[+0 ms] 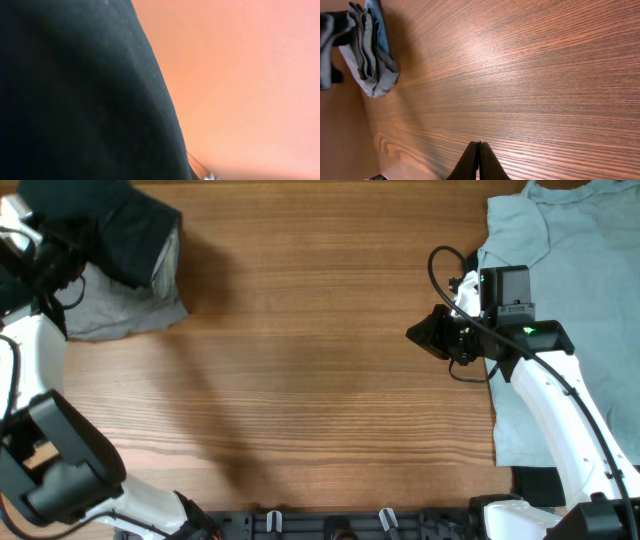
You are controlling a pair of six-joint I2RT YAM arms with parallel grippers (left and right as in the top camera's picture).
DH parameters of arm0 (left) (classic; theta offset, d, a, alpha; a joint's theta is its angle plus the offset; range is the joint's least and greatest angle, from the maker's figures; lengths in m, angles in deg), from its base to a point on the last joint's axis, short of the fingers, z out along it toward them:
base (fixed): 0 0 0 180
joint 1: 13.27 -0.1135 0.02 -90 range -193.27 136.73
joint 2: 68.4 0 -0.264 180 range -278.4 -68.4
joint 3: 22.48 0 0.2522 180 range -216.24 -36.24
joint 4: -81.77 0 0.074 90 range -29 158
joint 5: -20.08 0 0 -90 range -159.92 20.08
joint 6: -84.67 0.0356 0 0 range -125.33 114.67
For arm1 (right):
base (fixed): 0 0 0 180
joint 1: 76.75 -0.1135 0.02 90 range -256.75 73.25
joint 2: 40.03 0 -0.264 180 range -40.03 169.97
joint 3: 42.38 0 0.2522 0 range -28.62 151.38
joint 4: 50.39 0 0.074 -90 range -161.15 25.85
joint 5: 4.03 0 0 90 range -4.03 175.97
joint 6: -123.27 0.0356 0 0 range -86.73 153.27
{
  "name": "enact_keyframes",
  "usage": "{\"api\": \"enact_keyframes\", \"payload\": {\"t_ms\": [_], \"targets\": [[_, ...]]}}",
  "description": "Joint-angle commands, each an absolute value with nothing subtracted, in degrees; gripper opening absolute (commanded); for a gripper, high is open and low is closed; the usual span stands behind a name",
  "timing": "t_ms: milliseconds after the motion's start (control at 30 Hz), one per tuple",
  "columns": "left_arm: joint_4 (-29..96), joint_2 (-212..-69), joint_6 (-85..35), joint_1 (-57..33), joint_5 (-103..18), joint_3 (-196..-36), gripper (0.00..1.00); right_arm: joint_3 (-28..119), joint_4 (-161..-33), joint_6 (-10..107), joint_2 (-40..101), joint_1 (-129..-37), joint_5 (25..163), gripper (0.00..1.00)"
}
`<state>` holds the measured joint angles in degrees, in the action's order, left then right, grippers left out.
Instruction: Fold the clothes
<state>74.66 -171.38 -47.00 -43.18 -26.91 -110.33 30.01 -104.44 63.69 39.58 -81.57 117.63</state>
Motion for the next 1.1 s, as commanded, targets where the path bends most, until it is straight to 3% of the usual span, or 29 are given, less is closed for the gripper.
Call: {"api": "enact_keyframes", "payload": {"t_ms": [0, 33, 67, 267, 533, 733, 933, 1033, 1067], "targets": [[71.6, -177.5, -46.5, -45.1, -32.7, -111.2, 0.42, 30.4, -104.8, 65.0, 39.2, -81.7, 117.0, 0.04], [70.2, -178.7, -46.5, -45.6, -32.7, -111.2, 0.80, 30.4, -104.7, 65.3, 39.2, -81.7, 116.9, 0.04], [68.5, -179.6, -46.5, -46.0, -32.2, -111.2, 1.00, 30.4, -104.7, 65.3, 39.2, -81.7, 116.9, 0.04], [47.7, -180.3, -39.4, -48.5, -31.9, -111.2, 1.00, 30.4, -104.7, 65.3, 39.2, -81.7, 116.9, 0.04], [26.0, -174.4, -36.2, -54.8, -43.9, -111.2, 1.00, 30.4, -104.7, 62.8, 39.2, -81.7, 119.8, 0.05], [22.2, -163.7, -20.2, -56.0, -26.6, -111.3, 1.00, 30.4, -104.7, 58.3, 36.9, -81.7, 119.3, 0.08], [18.3, -145.8, -9.5, -49.4, -26.5, -111.6, 1.00, 30.4, -104.9, 53.6, 25.8, -81.7, 115.9, 0.12], [17.9, -135.0, -2.5, -43.7, -26.5, -111.6, 1.00, 30.4, -105.0, 49.0, 16.8, -81.8, 115.6, 0.20], [17.1, -131.2, -0.1, -41.6, -26.5, -111.6, 1.00, 30.4, -105.2, 47.4, 13.5, -81.8, 115.6, 0.27]]}}
